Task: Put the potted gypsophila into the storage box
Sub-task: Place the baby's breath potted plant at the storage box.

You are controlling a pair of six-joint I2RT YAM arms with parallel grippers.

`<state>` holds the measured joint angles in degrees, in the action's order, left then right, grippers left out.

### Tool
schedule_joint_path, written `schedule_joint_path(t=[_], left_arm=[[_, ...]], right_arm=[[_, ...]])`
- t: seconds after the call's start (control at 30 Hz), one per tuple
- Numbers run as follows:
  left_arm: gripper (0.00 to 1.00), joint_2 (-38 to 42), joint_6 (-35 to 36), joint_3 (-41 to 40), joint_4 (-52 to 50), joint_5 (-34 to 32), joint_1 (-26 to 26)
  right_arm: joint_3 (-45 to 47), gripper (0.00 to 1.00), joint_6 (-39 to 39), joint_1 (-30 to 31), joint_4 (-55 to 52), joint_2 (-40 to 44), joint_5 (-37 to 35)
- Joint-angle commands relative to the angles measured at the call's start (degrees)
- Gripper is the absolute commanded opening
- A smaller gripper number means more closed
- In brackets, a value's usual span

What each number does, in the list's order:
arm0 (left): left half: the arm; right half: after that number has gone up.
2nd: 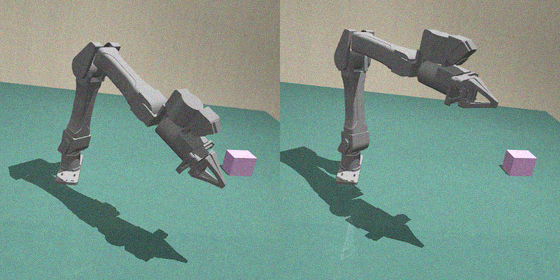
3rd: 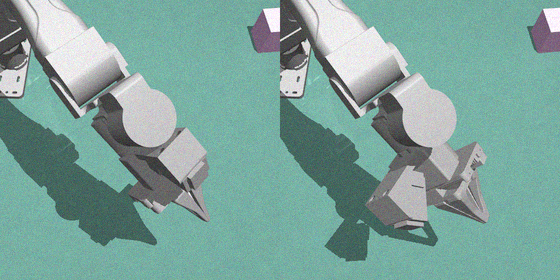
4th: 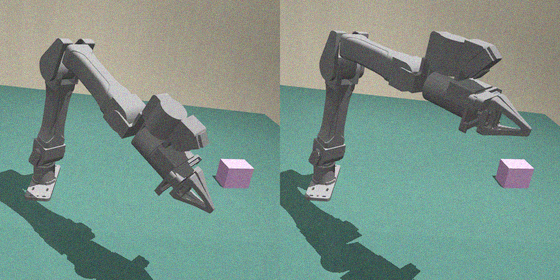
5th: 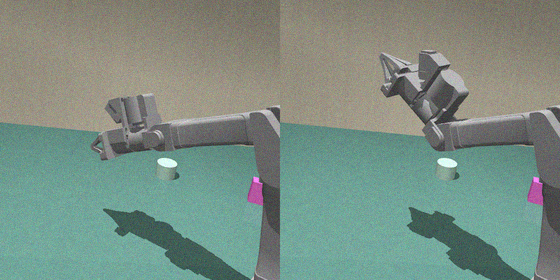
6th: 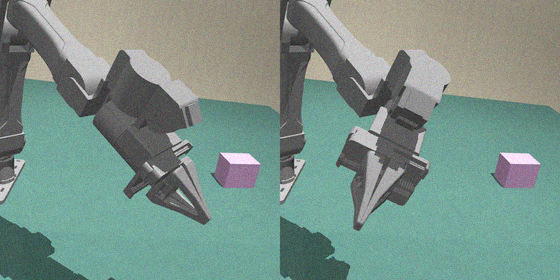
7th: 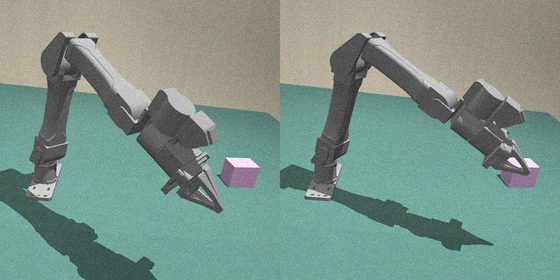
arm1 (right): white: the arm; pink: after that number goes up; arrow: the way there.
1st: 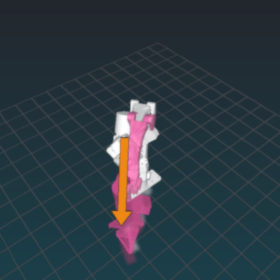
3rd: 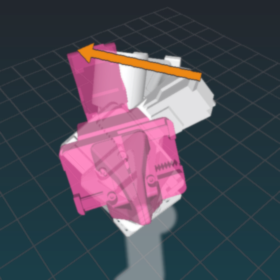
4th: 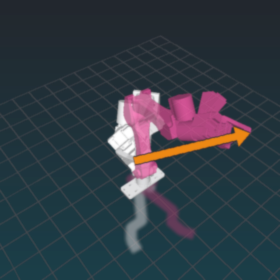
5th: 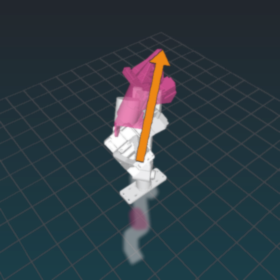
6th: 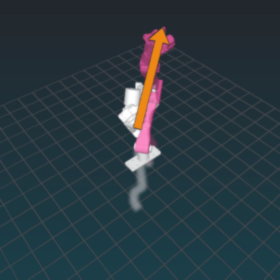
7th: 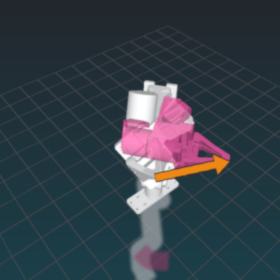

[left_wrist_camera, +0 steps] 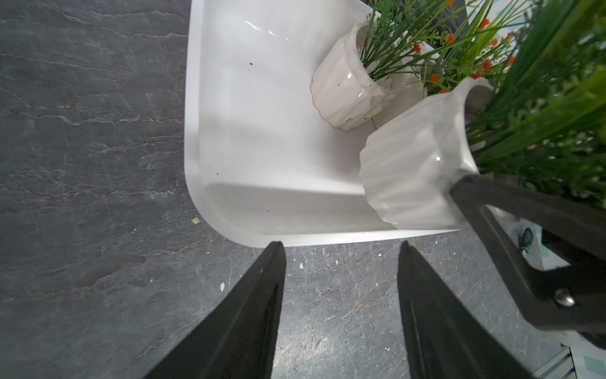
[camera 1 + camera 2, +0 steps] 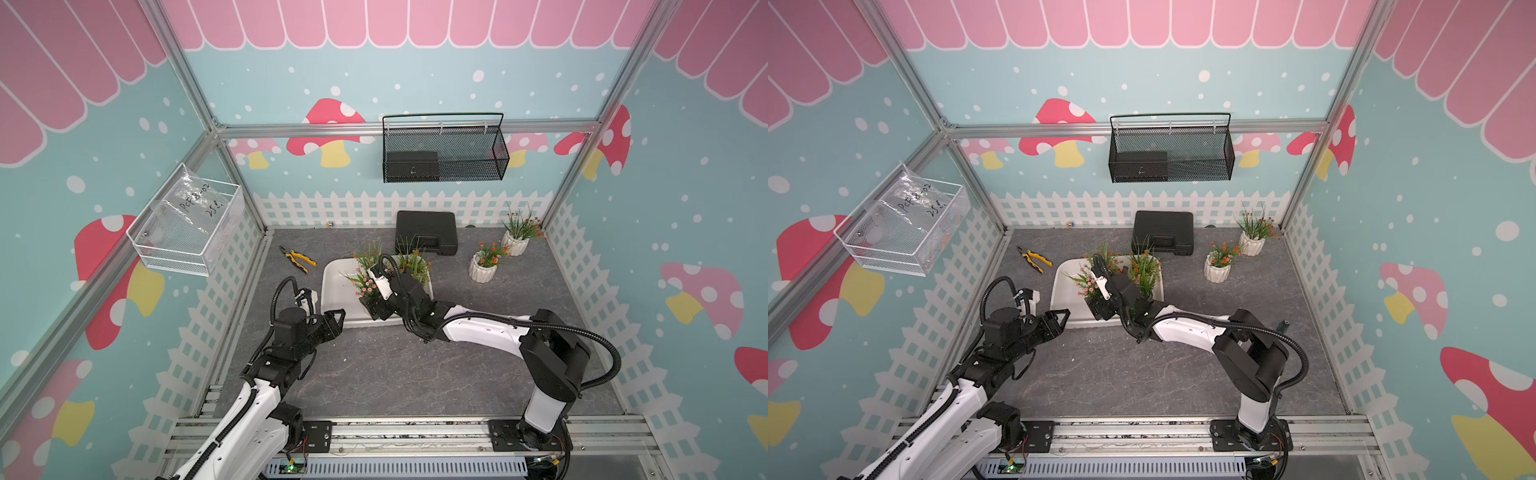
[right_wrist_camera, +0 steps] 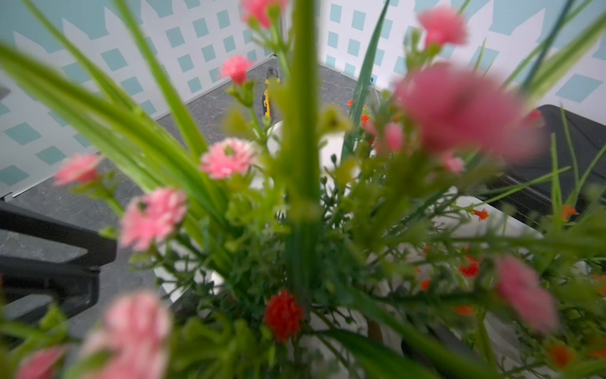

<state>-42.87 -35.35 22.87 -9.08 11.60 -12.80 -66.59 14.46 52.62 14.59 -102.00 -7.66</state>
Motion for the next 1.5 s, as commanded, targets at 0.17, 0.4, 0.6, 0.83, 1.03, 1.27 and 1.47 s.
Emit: schedule_joint_path(t=[0.17,0.4,0.6,0.83,1.03,1.27,1.47], left_arm=[[0.56,-0.1,0.7,-0.8,1.1,0.6,0.4],[0.56,0.1,0.7,-0.9,1.1,0.7,0.4],[0.56,0.3,0.6,-1.0,1.1,0.7,0.4],[0.56,0.8,0.5,-1.0,1.1,0.9,0.4],[0.56,1.7,0.4,-1.3,0.8,0.9,0.4],[0.56,2.2,0.3,-1.3,0.6,1.1,0.4],[0.56,3.0,0.2,-1.3,0.0,1.1,0.4]], right_arm=[[-4.9,0.72,2.5,0.4,5.4,-4.3,-5.0],[-4.0,0.71,4.0,0.4,8.2,-6.3,-7.8],[-3.8,0.71,5.3,1.0,9.6,-9.2,-10.3],[-4.0,0.72,7.4,1.9,9.8,-11.3,-13.9],[-3.4,0.75,9.1,2.2,9.3,-12.2,-17.5],[-4.9,0.87,10.7,2.3,4.1,-13.0,-19.8],[-4.8,0.92,10.8,2.3,3.5,-11.9,-16.1]])
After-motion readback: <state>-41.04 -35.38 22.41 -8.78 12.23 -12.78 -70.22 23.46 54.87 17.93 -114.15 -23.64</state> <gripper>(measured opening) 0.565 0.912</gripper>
